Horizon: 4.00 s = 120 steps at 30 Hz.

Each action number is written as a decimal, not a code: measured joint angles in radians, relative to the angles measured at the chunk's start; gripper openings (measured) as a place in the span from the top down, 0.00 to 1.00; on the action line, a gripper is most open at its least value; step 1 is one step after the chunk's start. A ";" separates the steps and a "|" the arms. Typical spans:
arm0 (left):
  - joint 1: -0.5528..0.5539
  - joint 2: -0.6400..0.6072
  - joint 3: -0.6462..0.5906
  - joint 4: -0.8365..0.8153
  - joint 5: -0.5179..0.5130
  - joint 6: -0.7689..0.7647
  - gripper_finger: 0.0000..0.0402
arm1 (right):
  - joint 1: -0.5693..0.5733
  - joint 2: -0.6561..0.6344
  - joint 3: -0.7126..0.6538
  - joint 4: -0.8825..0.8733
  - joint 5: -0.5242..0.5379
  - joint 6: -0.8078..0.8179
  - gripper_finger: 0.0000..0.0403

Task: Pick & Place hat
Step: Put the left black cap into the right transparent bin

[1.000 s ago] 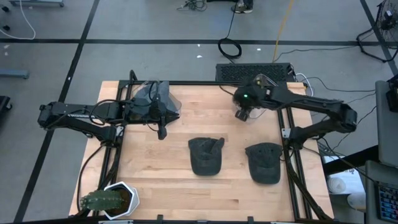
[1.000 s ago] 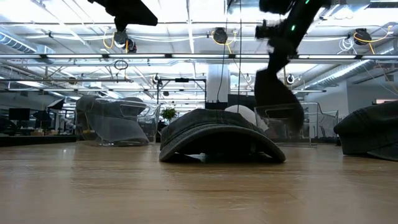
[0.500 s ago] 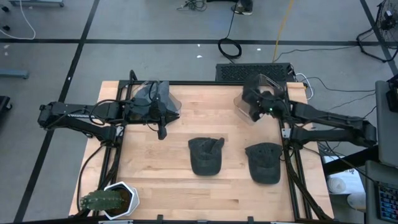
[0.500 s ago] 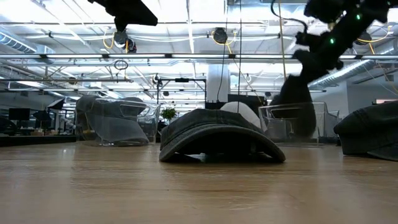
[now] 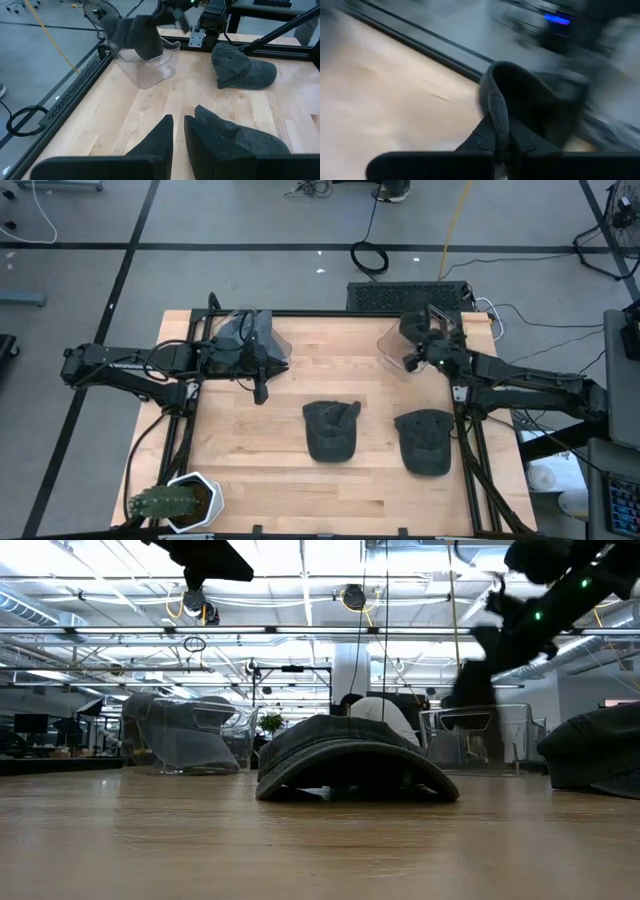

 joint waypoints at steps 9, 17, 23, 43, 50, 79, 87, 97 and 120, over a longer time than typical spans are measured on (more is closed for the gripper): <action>0.000 0.000 0.000 0.000 0.000 0.000 0.86 | -0.004 -0.119 -0.043 0.128 -0.263 0.061 1.00; 0.000 0.000 0.000 0.000 0.000 0.000 0.86 | -0.008 -0.188 -0.244 0.248 -0.220 0.160 1.00; 0.000 0.000 0.000 0.000 0.000 0.000 0.86 | 0.005 -0.220 -0.323 0.263 -0.058 0.185 1.00; 0.000 0.000 0.000 0.000 0.000 0.000 0.86 | 0.090 -0.246 -0.329 0.233 -0.064 0.143 0.70; 0.000 0.000 0.000 0.000 0.000 0.000 0.86 | 0.107 -0.311 -0.329 0.327 -0.279 0.158 0.48; 0.000 0.000 0.000 0.000 0.000 0.000 0.86 | 0.106 -0.283 -0.179 0.412 -0.476 0.087 0.49; 0.000 0.000 0.000 0.000 0.000 0.000 0.86 | 0.152 -0.186 0.021 0.112 -0.421 -0.109 0.49; 0.000 0.000 0.000 0.000 0.000 0.000 0.86 | 0.269 0.151 0.207 -0.388 -0.177 -0.305 0.49; 0.000 0.000 0.000 0.000 0.002 0.000 0.86 | 0.327 0.377 0.205 -0.418 0.059 -0.272 0.48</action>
